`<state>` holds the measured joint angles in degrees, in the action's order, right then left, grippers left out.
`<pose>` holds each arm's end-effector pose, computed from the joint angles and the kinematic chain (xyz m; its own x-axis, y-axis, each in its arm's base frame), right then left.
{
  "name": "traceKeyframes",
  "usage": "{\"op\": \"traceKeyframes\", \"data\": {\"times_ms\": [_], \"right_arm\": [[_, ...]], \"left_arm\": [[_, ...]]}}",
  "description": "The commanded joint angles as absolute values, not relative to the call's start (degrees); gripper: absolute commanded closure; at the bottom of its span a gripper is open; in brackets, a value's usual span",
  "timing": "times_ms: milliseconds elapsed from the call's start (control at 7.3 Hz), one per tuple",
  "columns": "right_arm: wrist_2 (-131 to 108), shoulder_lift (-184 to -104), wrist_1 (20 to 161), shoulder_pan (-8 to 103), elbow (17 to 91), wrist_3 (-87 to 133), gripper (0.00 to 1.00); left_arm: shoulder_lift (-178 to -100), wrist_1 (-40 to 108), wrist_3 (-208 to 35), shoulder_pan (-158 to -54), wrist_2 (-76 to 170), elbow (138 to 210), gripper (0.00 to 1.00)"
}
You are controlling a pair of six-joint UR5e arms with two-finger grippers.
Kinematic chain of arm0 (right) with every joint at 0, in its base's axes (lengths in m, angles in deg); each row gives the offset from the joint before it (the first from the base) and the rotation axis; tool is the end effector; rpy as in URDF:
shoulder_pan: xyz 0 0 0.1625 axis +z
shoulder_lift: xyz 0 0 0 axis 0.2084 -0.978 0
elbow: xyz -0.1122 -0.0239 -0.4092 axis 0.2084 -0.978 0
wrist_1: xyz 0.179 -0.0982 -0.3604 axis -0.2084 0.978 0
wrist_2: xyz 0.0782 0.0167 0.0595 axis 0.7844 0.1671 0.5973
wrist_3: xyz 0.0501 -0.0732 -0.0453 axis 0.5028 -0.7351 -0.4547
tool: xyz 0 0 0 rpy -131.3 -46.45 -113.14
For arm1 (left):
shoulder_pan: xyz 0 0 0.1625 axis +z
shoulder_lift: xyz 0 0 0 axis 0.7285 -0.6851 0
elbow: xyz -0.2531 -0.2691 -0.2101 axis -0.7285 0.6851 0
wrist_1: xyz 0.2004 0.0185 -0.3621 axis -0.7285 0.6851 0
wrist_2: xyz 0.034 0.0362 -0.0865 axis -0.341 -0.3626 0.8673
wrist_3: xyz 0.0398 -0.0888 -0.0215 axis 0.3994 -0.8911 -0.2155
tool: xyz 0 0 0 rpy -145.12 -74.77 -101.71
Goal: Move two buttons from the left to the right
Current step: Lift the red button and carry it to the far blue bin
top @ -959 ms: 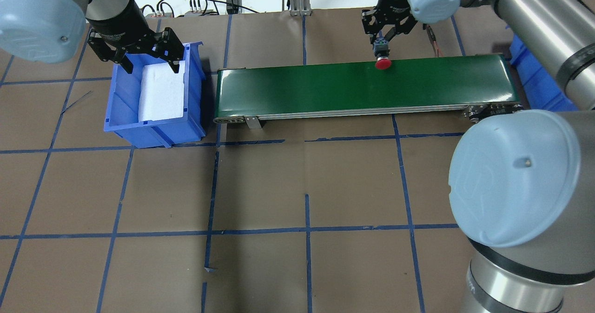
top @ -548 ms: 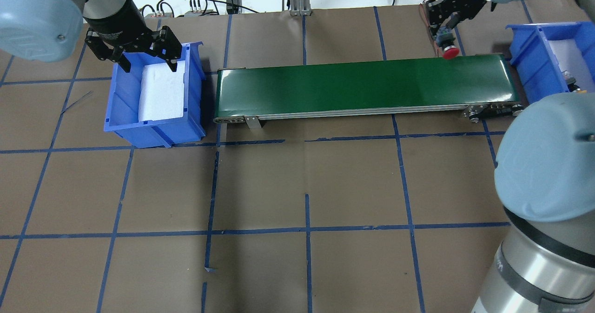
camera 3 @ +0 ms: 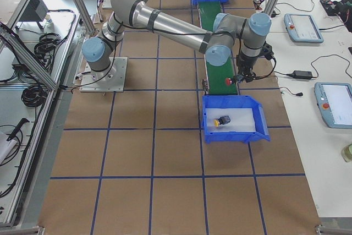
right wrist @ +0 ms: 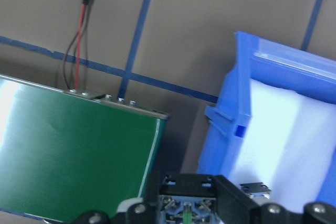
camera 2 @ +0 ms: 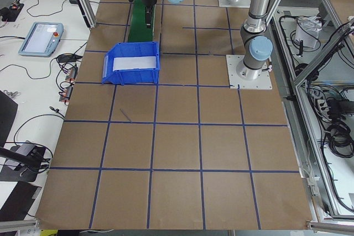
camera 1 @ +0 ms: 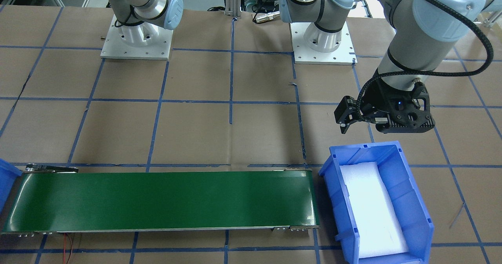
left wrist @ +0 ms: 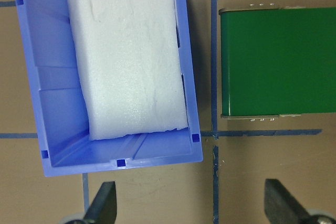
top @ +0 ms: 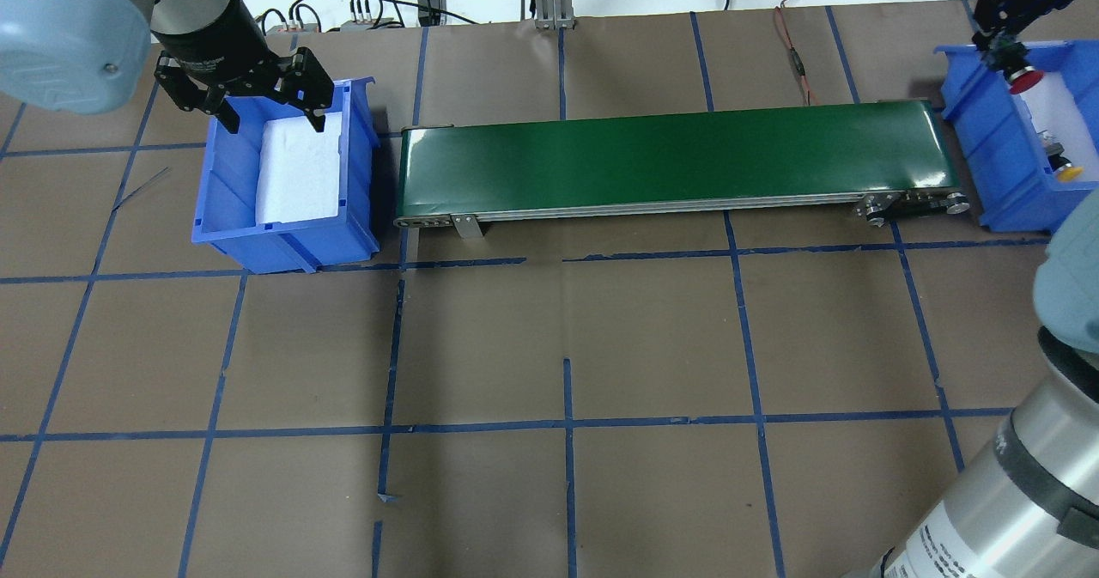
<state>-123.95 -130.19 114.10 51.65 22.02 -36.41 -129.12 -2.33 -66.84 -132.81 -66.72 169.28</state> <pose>-0.2069 -0.7212 0.3903 -0.9568 -0.2847 0.0590 -0.2888 0.9542 -0.0782 -0.0898 -0.5740 0.4493 -0.9989 0.0095 -0.0466 0.0124 0.9980 -0.0623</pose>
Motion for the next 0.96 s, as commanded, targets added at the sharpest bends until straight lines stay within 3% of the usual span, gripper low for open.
{"op": "traceKeyframes", "data": {"times_ms": [0, 822], "right_arm": [[-124.4, -128.8, 112.3, 46.2, 19.1, -41.9, 0.85], [-123.3, -116.7, 115.7, 45.6, 9.4, -42.0, 0.85]], "left_arm": [[-129.1, -2.3, -66.8, -132.8, -66.8, 169.3, 0.00], [-129.1, -2.3, -66.8, -132.8, -66.8, 169.4, 0.00]]}}
